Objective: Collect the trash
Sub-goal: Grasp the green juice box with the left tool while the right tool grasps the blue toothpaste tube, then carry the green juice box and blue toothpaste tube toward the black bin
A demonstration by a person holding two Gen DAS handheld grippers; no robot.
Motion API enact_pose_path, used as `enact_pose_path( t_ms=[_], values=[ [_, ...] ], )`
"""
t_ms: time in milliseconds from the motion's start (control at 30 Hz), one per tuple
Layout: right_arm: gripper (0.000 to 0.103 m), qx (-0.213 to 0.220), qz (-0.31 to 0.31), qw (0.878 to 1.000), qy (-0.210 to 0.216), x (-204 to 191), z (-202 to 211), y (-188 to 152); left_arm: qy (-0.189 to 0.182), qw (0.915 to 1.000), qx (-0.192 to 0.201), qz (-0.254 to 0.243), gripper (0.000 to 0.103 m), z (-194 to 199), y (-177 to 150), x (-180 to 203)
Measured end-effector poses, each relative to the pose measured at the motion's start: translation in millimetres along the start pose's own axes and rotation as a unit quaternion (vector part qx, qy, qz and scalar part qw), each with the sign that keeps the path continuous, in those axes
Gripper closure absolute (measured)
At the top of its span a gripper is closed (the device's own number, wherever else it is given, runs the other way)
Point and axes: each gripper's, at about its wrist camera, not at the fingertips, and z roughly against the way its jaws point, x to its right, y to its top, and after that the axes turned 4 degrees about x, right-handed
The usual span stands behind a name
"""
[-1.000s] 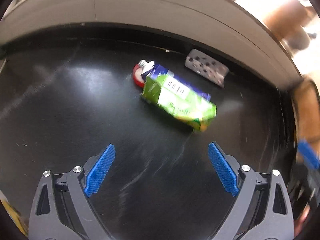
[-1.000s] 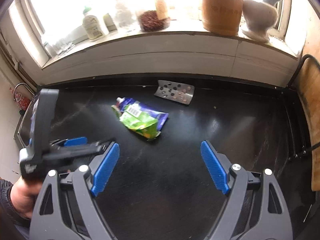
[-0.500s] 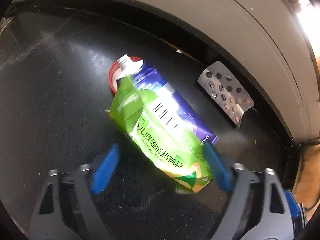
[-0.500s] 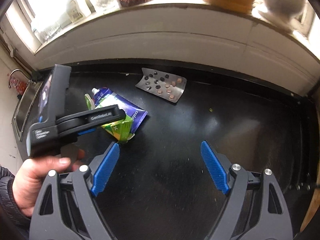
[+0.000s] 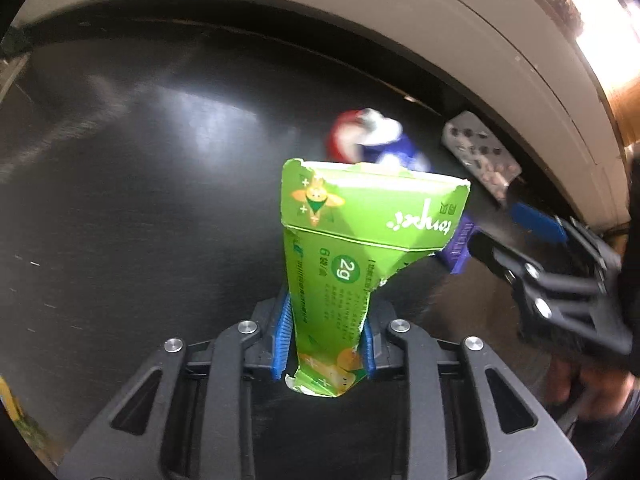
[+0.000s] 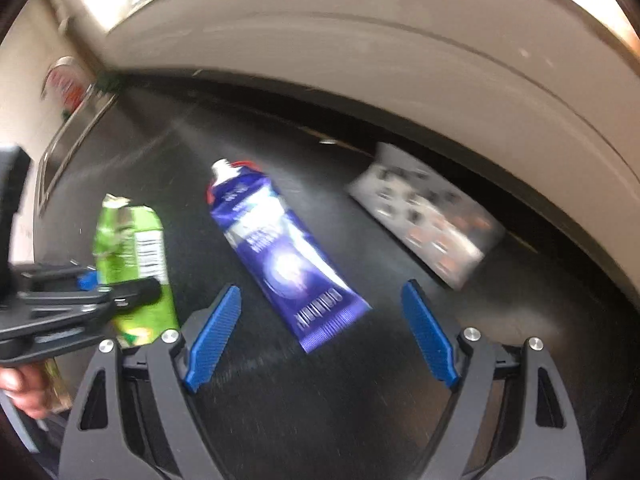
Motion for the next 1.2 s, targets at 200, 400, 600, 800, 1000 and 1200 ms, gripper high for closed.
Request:
enact_pose_path(
  t_ms=[200,400,600,800,1000,1200],
  values=[
    [0.029,-0.030,0.093,0.995,-0.010,-25.6,-47.3,16.5,0.052,0.9960,0.030,-0.066,0.076,18.1,7.9,-23.8],
    [0.050,-0.024,0.113,0.993,-0.016,-40.3,-54.6,24.4,0.091,0.9848,0.068,-0.131,0.076,35.9,17.1,-22.4],
    [0.053,-0.007,0.056,0.998,-0.031,-55.4,-21.5,8.3,0.088,0.9841,0.069,-0.138,0.076,42.4,10.6,-24.7],
    [0.093,-0.007,-0.020,0.998,-0.060,-69.7,18.4,-29.0,0.084,0.9822,0.071,-0.152,0.076,48.6,-8.0,-27.7],
    [0.092,-0.017,-0.075,0.996,-0.051,-77.5,29.8,-72.6,0.074,0.9820,0.068,-0.160,0.076,60.6,-41.0,-38.1],
    [0.092,-0.015,-0.105,0.993,-0.051,-68.5,37.8,-89.7,0.070,0.9828,0.078,-0.153,0.076,78.4,-64.6,-53.8]
  ],
)
